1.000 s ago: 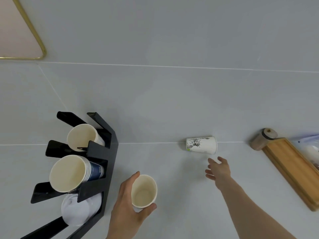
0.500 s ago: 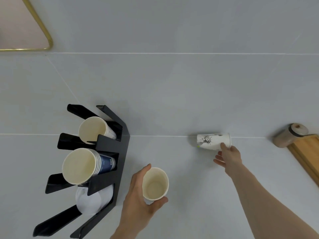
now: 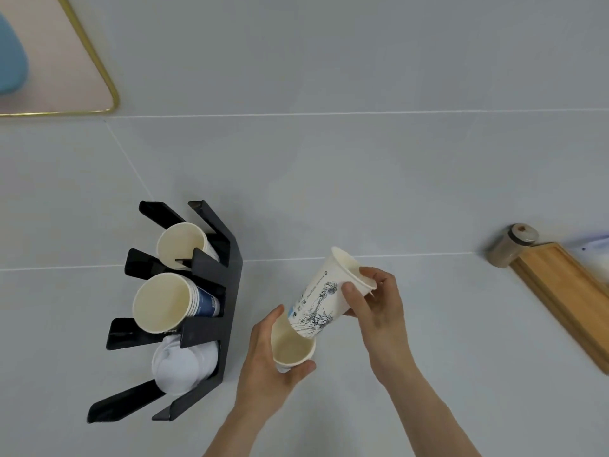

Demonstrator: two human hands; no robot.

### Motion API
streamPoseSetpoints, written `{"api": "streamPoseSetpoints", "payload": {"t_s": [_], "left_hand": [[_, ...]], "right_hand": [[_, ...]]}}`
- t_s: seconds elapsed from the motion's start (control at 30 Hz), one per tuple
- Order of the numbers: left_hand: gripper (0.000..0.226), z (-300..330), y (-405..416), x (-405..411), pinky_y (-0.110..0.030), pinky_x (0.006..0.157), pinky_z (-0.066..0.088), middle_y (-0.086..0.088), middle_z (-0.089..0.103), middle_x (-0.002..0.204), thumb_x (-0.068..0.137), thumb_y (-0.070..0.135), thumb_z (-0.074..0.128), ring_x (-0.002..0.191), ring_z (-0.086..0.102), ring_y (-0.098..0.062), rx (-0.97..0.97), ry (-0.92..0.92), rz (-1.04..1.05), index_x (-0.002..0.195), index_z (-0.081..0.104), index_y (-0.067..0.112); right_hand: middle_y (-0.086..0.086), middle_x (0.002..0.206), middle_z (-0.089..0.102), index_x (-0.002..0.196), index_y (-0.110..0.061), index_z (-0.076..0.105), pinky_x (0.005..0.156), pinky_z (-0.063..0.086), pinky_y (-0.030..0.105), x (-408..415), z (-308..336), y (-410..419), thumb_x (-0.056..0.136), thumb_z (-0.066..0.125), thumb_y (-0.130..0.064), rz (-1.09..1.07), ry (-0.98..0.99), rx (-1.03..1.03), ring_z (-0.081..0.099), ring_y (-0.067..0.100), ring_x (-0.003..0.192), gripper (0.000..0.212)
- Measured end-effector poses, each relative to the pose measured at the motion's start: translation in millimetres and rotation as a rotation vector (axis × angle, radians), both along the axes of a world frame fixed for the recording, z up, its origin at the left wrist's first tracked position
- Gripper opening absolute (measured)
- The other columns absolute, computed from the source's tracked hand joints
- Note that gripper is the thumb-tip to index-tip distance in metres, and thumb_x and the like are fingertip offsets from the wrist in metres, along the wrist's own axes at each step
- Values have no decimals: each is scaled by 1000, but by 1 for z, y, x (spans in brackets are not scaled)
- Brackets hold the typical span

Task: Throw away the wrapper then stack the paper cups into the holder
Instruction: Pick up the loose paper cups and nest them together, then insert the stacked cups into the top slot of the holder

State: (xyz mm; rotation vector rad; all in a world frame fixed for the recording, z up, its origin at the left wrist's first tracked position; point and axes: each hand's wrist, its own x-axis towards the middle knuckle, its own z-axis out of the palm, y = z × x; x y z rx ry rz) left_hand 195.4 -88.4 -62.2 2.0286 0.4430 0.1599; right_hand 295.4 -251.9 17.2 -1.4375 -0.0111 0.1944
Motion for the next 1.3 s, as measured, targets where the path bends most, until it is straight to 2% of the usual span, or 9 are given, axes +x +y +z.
{"api": "streamPoseSetpoints", "payload": {"t_s": [0.13, 0.27, 0.47, 0.53, 0.67, 0.83, 0.97, 1.1, 1.3], "left_hand": [[108, -1, -3, -8, -17, 90, 46, 17, 44, 142, 58, 33, 94, 118, 46, 20, -43, -4, 13, 146, 33, 41], [114, 2, -10, -15, -34, 98, 56, 21, 47, 141, 54, 35, 95, 126, 54, -2, -129, 4, 27, 146, 29, 47], [94, 7, -9, -31, -34, 101, 54, 34, 55, 127, 57, 26, 92, 121, 55, 5, -280, 2, 29, 132, 41, 54], [98, 7, -5, -36, -35, 103, 53, 29, 53, 133, 58, 26, 92, 125, 53, -3, -302, 19, 29, 138, 39, 49], [100, 6, 2, -44, -28, 102, 53, 37, 50, 127, 64, 15, 92, 125, 51, 6, -323, 58, -7, 139, 35, 48], [66, 19, 6, -50, -26, 91, 49, 17, 55, 130, 65, 22, 71, 124, 51, 1, -496, 105, 113, 126, 51, 36], [22, 27, 11, -44, -34, 83, 59, 3, 66, 120, 92, 17, 65, 110, 64, -15, -472, 117, 244, 106, 65, 33], [25, 38, 12, -36, -31, 73, 61, -1, 70, 111, 91, 8, 65, 104, 68, -20, -508, 140, 255, 100, 71, 30], [19, 74, 15, -15, -36, 80, 62, -8, 75, 106, 89, 7, 70, 97, 74, -26, -565, 8, 296, 103, 72, 19]], "right_hand": [[-12, 111, 70, 124, -28, 54, 81, 62, 33, -23, 4, 0, 82, 80, -26, 48, -110, -77, 71, 12, 102, 49], [-19, 125, 62, 141, -36, 42, 84, 58, 19, -46, -14, 7, 74, 89, -33, 146, -192, -353, 66, 5, 110, 82], [-25, 147, 47, 152, -39, 36, 111, 44, 27, -71, -45, 7, 68, 85, -58, 368, -153, -489, 46, -1, 138, 99], [-24, 147, 47, 151, -42, 38, 107, 47, 25, -75, -47, 4, 71, 81, -63, 421, -64, -449, 46, -2, 137, 94], [-18, 137, 64, 143, -38, 53, 87, 52, 7, -76, -46, 3, 92, 73, -35, 364, 41, -398, 62, -10, 116, 55], [-13, 117, 74, 135, -27, 63, 87, 64, 40, -75, -50, 5, 84, 81, -35, 259, 171, -396, 72, 6, 104, 55], [-7, 112, 77, 117, -22, 74, 72, 67, 40, -73, -46, 8, 84, 81, -31, 239, 218, -394, 76, 12, 93, 36], [-4, 108, 78, 103, -26, 78, 64, 65, 31, -72, -37, 10, 90, 74, -24, 199, 216, -363, 75, 16, 93, 14], [0, 106, 78, 109, -21, 80, 62, 63, 27, -47, 4, 13, 92, 65, -17, 172, 152, -343, 75, 18, 91, 23]]}}
